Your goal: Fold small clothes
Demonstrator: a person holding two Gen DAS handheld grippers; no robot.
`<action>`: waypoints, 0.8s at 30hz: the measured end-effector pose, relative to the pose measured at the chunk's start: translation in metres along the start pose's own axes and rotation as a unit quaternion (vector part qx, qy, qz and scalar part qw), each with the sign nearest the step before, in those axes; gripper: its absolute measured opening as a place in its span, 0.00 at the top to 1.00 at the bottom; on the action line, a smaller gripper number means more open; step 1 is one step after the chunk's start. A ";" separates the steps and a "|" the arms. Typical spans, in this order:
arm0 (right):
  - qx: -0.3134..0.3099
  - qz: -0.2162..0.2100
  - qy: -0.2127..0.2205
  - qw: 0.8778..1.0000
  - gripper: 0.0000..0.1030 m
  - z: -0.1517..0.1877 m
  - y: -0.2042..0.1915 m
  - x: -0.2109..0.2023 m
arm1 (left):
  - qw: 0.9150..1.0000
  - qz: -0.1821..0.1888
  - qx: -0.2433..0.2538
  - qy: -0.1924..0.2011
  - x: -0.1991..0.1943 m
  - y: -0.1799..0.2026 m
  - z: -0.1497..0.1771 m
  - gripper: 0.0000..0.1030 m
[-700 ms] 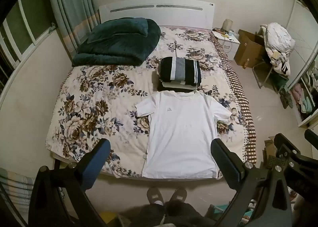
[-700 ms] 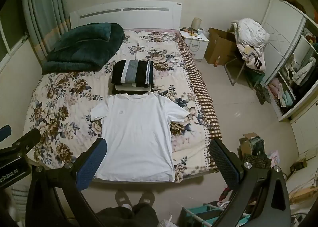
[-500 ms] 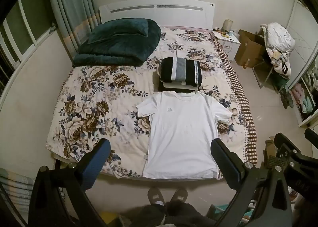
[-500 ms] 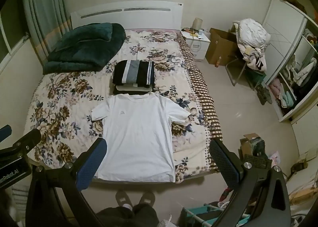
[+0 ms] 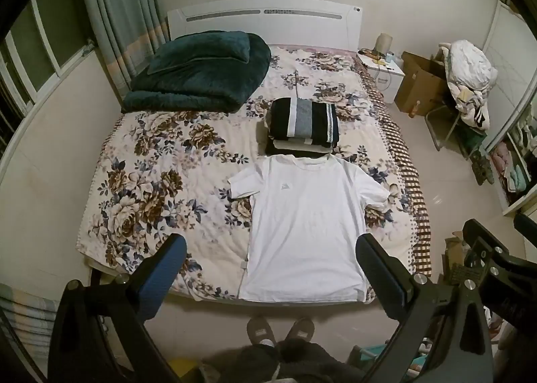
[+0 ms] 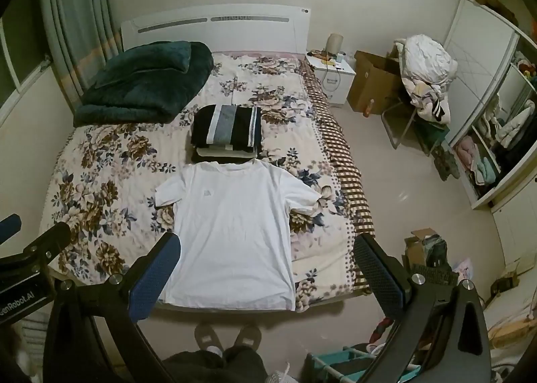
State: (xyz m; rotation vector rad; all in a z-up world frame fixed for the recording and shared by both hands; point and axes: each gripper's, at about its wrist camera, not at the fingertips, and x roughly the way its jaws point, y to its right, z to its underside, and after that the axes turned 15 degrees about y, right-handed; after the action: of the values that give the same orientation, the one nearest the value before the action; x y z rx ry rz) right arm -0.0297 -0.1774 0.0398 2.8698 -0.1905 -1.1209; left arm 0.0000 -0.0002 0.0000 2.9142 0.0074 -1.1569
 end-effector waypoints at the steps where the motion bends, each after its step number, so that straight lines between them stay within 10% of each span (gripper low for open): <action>1: 0.000 0.000 0.000 1.000 0.00 0.000 0.000 0.000 | 1.000 0.001 0.000 0.001 0.000 0.000 0.000 0.00; 24: 0.000 0.001 0.010 1.000 0.00 -0.004 -0.003 -0.007 | 1.000 0.004 -0.002 0.005 -0.004 0.006 -0.012 0.00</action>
State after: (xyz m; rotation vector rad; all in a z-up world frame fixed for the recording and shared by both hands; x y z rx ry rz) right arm -0.0311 -0.1737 0.0473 2.8803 -0.1919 -1.0908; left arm 0.0049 -0.0064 0.0116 2.9138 -0.0030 -1.1394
